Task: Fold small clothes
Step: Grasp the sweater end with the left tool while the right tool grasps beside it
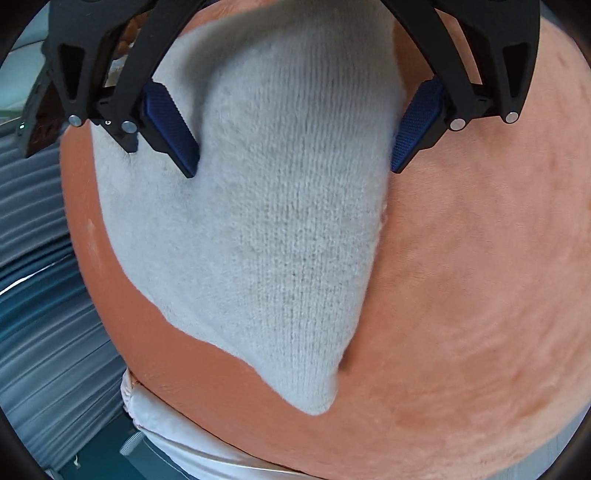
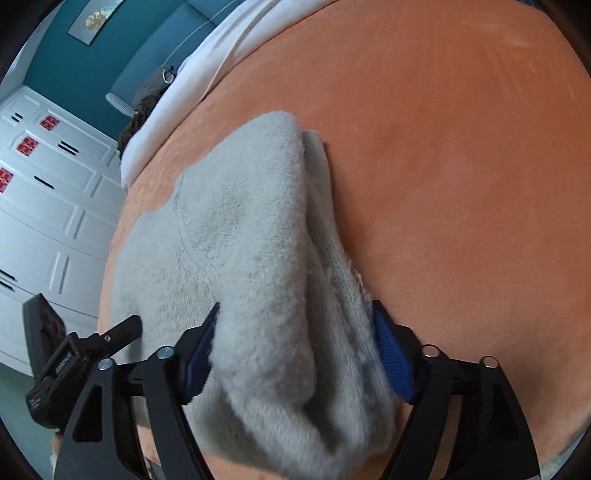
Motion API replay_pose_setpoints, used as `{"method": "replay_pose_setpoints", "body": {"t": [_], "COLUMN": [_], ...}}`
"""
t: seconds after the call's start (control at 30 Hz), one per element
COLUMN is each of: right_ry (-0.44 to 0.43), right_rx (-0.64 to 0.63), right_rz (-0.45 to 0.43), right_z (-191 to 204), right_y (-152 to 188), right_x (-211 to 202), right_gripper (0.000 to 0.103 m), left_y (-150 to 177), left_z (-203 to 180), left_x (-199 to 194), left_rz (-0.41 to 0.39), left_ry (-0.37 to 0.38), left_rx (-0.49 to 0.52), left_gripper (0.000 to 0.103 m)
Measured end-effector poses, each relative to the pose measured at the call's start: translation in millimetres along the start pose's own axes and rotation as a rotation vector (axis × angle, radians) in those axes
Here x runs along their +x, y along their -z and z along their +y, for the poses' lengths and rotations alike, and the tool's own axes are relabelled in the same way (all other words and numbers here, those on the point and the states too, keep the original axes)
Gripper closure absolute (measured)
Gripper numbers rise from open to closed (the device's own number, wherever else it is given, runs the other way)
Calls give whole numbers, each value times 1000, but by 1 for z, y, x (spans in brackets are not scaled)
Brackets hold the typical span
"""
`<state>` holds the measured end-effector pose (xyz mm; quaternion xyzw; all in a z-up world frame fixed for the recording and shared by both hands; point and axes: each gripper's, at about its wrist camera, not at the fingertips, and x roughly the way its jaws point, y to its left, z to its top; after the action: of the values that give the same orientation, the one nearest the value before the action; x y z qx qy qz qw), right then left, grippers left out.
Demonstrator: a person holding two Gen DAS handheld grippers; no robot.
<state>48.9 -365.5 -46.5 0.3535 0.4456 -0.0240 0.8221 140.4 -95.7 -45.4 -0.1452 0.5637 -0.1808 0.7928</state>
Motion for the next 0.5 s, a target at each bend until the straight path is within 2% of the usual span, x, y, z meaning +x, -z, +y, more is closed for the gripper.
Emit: {"method": "replay_pose_setpoints", "body": {"t": [0.1, 0.17, 0.2, 0.27, 0.3, 0.37, 0.43, 0.5], "right_ry": [-7, 11, 13, -15, -23, -42, -64, -46], "right_rx": [-21, -59, -70, -46, -29, -34, -49, -75], "right_rz": [-7, -7, -5, 20, 14, -8, -41, -75], "right_z": [7, 16, 20, 26, 29, 34, 44, 55], "right_y": [-2, -5, -6, -9, -11, -13, -10, -2], "right_x": [10, 17, 20, 23, 21, 7, -14, -35], "right_gripper": [15, 17, 27, 46, 59, 66, 68, 68], "left_y": [-3, -5, -4, -3, -1, 1, 4, 12], "left_z": [9, 5, 2, -6, -10, -24, -39, -56], "left_x": [12, 13, 12, 4, -2, -18, -35, -52], "left_rz": [17, 26, 28, 25, 21, 5, -15, -32], "left_ry": [80, 108, 99, 90, 83, 64, 46, 32], "left_rx": [-51, -27, -10, 21, 42, 104, 161, 221], "left_gripper": [5, 11, 15, 36, 40, 50, 52, 52]}}
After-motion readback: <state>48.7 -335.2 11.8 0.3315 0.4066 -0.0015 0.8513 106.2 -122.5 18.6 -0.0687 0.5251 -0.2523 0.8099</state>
